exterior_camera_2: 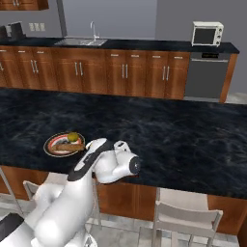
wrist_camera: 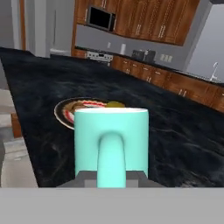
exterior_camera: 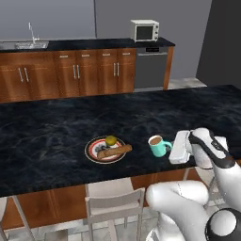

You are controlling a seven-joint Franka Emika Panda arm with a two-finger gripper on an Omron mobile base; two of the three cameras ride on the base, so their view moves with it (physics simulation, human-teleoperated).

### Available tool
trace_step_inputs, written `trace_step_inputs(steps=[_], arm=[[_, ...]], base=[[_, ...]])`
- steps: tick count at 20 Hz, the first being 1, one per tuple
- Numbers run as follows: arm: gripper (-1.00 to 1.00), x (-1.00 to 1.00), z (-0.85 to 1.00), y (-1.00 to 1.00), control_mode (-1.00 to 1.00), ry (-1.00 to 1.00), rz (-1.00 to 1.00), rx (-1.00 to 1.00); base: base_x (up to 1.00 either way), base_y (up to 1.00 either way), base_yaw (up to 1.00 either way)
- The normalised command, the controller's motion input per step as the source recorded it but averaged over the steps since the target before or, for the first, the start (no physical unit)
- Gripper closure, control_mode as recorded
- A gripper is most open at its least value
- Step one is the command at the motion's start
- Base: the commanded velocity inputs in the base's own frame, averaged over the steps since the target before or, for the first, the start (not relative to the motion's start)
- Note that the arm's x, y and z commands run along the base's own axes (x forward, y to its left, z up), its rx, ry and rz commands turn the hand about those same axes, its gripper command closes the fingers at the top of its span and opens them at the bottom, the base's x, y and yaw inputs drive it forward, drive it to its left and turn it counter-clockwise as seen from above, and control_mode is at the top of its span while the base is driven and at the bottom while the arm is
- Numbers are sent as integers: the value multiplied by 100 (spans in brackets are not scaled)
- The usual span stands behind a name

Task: Pick up the brewed coffee from the coffee machine and place it next to the breakfast plate on the dining counter.

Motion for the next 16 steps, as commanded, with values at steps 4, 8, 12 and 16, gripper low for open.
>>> trace_step_inputs(steps=[4,8,12,16], arm=[[100,100,-38,0,-100,-16,34,13],[100,100,-39,0,-100,-17,35,18],[100,89,-29,-9,-100,-7,33,15],[100,75,-35,-1,-100,5,29,3]], base=[[0,0,0],[0,0,0],[0,0,0],[0,0,0]])
